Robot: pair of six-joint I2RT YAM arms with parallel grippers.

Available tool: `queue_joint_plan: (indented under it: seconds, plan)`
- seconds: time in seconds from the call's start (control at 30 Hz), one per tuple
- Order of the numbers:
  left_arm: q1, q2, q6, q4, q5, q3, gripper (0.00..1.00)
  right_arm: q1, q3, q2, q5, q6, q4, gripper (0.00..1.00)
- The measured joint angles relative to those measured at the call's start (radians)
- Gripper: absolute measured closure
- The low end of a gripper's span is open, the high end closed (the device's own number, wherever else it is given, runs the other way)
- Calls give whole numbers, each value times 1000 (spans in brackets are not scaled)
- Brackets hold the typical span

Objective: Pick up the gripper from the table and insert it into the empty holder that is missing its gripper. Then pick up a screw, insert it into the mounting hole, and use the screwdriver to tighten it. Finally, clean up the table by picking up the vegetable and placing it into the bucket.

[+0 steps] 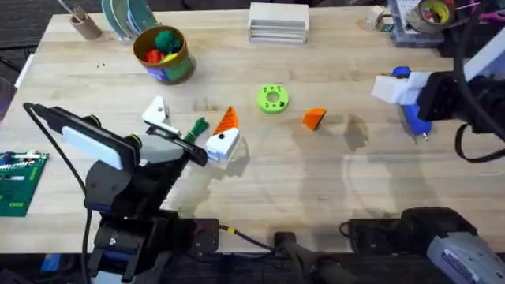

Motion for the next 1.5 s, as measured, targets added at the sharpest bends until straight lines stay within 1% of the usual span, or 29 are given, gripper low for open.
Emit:
queue_joint_plan:
  seconds: [1.33,1.43,1.5]
  plan:
    - [0,1,0,0,1,0,8,0,0,0,0,0,0,10]
    - [0,1,0,1,13,0,8,0,0,0,0,0,0,10]
    - [0,1,0,1,40,0,8,0,0,0,0,0,0,9]
